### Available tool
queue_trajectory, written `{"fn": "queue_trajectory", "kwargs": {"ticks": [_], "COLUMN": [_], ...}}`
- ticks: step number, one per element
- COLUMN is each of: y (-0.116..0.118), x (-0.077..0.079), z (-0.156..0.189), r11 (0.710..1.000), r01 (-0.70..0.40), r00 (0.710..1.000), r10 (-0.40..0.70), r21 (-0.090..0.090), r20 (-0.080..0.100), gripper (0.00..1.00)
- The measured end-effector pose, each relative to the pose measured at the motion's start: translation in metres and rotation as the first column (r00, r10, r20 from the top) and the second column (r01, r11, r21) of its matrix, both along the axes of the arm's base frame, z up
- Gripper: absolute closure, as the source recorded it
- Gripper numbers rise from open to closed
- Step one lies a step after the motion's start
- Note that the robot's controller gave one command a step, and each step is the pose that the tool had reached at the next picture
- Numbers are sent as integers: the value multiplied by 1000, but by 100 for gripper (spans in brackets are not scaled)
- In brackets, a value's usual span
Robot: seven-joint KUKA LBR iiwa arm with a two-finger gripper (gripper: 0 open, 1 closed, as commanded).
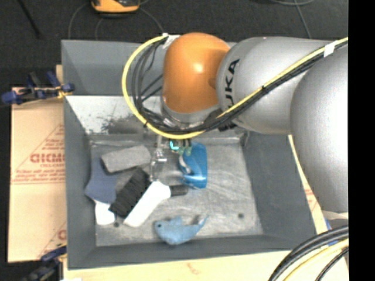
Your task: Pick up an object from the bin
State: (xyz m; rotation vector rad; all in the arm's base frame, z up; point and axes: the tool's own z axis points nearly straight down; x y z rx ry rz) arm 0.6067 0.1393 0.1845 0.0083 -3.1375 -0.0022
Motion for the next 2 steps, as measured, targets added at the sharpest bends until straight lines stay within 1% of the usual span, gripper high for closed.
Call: {"fn": "queue_trajectory", "kwargs": {"ticks": [1, 2], "y": [-1, 35], "x": [2, 6], "z": [4, -95], "r11": [1000, 988], "r01": [3, 154], "r00": [1000, 988], "r10": [-3, -154], "r21": [1, 3], "r20": [8, 32], "gripper": [0, 100]}}
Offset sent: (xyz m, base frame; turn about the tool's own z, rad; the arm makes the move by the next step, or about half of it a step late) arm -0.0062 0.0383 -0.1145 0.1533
